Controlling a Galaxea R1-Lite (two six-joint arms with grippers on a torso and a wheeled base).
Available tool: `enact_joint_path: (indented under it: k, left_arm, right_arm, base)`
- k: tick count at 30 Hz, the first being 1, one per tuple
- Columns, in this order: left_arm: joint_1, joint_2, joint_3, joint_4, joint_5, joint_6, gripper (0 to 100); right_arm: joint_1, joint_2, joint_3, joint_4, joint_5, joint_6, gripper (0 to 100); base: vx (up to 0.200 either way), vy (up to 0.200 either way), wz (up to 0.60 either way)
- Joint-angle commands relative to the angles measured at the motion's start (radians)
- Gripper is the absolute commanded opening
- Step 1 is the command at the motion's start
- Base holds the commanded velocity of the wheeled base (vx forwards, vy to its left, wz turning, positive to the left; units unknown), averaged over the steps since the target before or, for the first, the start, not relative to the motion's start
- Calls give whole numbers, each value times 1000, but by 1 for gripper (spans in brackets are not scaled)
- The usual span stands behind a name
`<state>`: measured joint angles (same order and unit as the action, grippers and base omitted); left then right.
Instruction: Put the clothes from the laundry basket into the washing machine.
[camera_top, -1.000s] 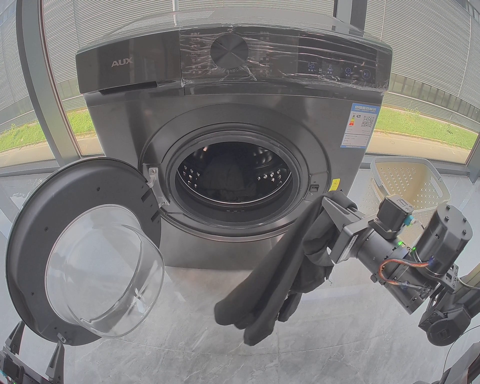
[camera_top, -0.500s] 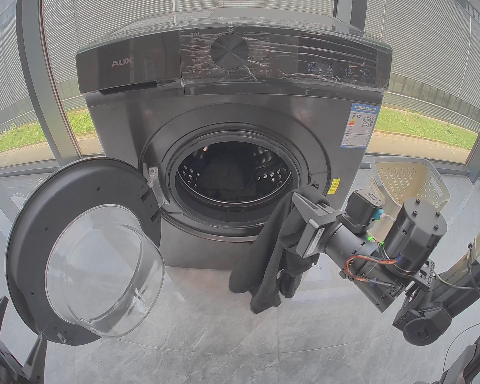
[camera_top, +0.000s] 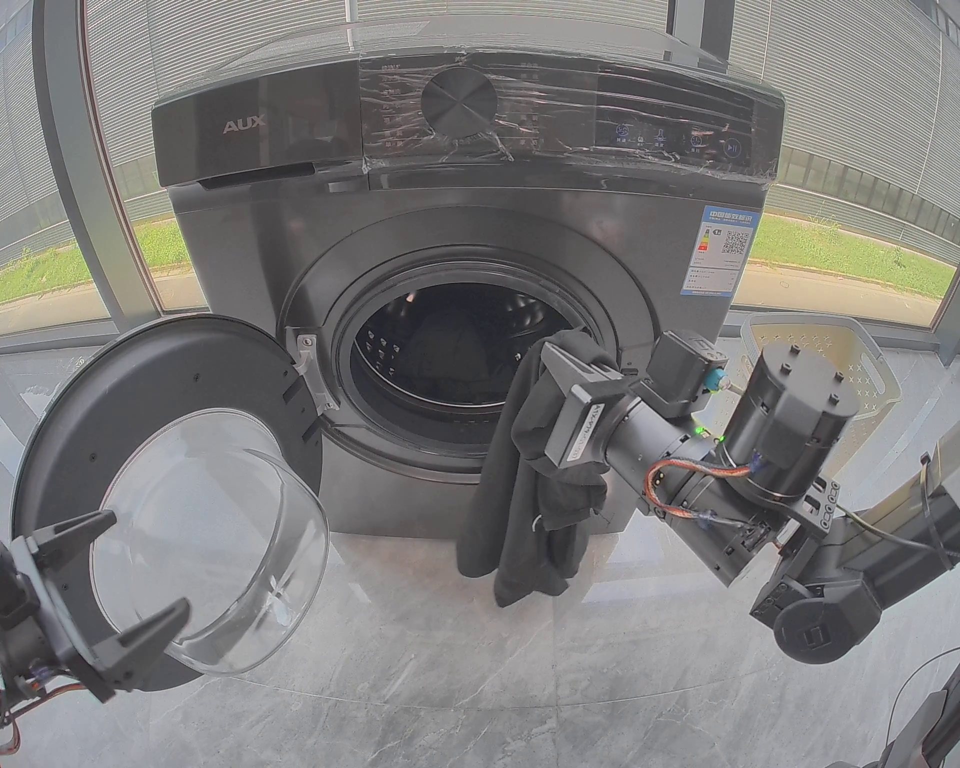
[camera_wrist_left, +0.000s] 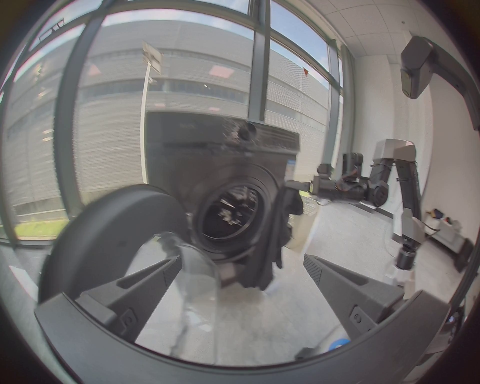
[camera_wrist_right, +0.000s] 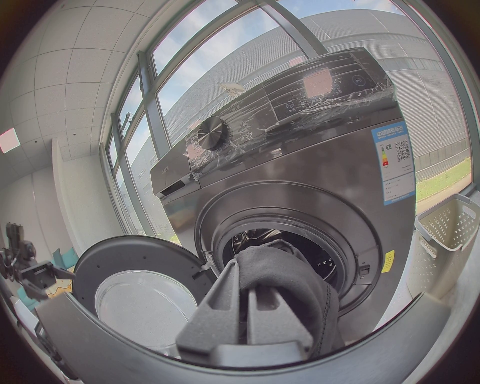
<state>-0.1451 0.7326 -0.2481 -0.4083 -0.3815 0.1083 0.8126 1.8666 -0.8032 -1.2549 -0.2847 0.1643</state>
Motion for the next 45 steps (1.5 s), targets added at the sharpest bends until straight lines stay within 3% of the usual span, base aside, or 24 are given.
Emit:
enact_joint_path:
  k: [1,8,10,19,22,32,34,42,45]
  left_arm:
    - [-315,462,-31,-178,19,10,100]
    - [-381,682,-60,-290,42,10,100]
    - [-403,772,-76,-380,44,8,100]
    - [-435,927,-115,-435,67,7,100]
    - [-455,967,-132,-475,67,-13,100]
    - [-475,1093,-188,-529,69,-27,100]
    - [-475,1151,-188,-592,67,-42,100]
    - [-461,1295,-189,-705,67,-47,100]
    - [-461,1352,-189,-754,67,-79,100]
  right_arm:
    - [7,32,-99,35,4,11,0]
    - [0,32,-91,35,4,11,0]
    - [2,32,-88,34,4,12,0]
    - [8,32,-87,34,1,12,0]
    - [8,34,-82,32,-2,14,0]
    - [11,51,-85,23,-4,14,0]
    - [10,48,-83,23,-4,14,0]
    - [10,46,-87,23,-5,14,0]
    - [10,45,-87,23,-5,15,0]
  base:
    - [0,0,0]
    - [0,0,0]
    - [0,0,0]
    - [0,0,0]
    - [0,0,0]
    - [0,0,0]
    - [0,0,0]
    - [0,0,0]
    - [0,0,0]
